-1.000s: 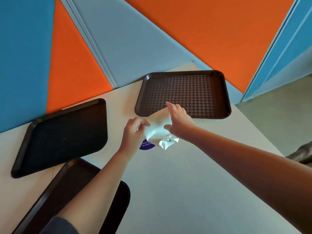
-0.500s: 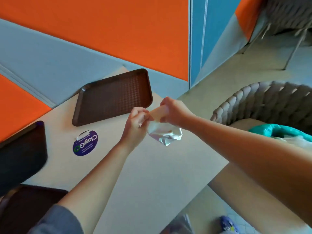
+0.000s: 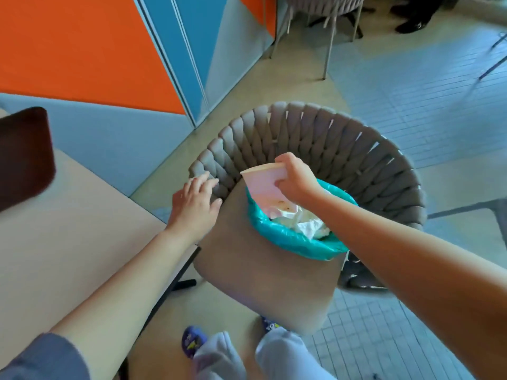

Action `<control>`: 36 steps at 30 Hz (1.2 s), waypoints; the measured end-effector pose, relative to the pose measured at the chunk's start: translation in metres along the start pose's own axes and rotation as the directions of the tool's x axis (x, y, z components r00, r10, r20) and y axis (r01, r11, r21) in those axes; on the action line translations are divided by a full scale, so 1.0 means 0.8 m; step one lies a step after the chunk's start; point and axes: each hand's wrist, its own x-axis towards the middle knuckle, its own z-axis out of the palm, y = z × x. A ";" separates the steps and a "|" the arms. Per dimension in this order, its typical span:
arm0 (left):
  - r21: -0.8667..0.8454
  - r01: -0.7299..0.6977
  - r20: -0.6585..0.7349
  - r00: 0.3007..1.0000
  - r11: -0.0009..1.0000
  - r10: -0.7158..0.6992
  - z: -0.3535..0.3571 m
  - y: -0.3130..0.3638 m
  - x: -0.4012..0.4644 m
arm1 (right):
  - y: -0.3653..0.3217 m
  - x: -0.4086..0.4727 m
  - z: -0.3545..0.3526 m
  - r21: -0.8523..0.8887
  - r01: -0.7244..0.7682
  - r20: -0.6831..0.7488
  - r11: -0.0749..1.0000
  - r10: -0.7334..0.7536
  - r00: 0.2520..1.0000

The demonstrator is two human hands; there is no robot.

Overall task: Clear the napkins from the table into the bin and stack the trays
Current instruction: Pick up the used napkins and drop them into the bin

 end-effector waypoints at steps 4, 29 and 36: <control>0.076 -0.015 0.047 0.999 0.997 0.011 0.024 0.027 0.016 | 0.079 0.017 -0.003 -0.100 -0.070 0.032 0.993 0.074 0.997; 0.142 -0.087 0.181 0.982 0.986 0.061 0.120 0.078 0.036 | 0.178 0.054 0.085 -0.534 0.150 0.275 0.832 0.004 0.962; 0.116 0.024 0.052 0.998 0.993 -0.030 0.038 0.054 0.005 | 0.043 0.032 0.064 -0.449 0.334 0.156 0.829 -0.296 0.942</control>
